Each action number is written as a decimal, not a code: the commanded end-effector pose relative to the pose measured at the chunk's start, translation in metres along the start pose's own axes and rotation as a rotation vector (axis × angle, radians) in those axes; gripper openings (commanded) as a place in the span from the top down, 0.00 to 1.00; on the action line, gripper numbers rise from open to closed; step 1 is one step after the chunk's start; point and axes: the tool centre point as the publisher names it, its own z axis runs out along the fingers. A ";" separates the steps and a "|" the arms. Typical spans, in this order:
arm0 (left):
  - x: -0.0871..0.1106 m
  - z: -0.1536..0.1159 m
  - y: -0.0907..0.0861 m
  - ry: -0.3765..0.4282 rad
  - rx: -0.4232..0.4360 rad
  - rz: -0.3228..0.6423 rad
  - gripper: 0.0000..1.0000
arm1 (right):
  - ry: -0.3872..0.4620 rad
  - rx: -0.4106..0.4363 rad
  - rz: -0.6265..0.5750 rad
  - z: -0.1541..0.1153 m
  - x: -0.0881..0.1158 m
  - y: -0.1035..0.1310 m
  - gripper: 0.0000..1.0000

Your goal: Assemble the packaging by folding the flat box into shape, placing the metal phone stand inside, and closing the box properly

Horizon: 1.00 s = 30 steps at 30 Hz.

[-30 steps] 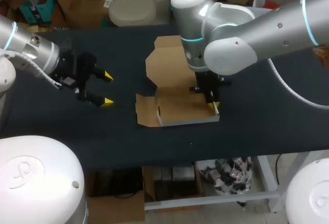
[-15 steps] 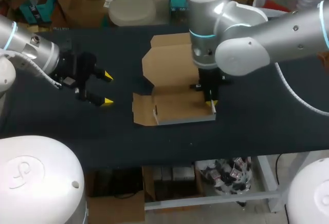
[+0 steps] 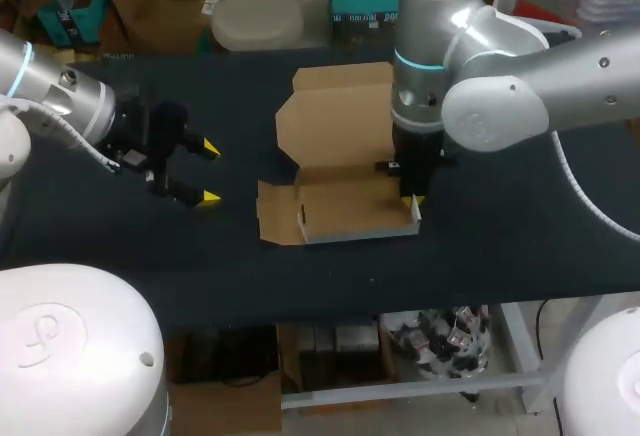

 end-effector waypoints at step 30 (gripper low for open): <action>0.000 -0.001 -0.001 0.004 -0.005 -0.001 0.00 | 0.009 0.027 -0.006 0.003 0.003 0.006 1.00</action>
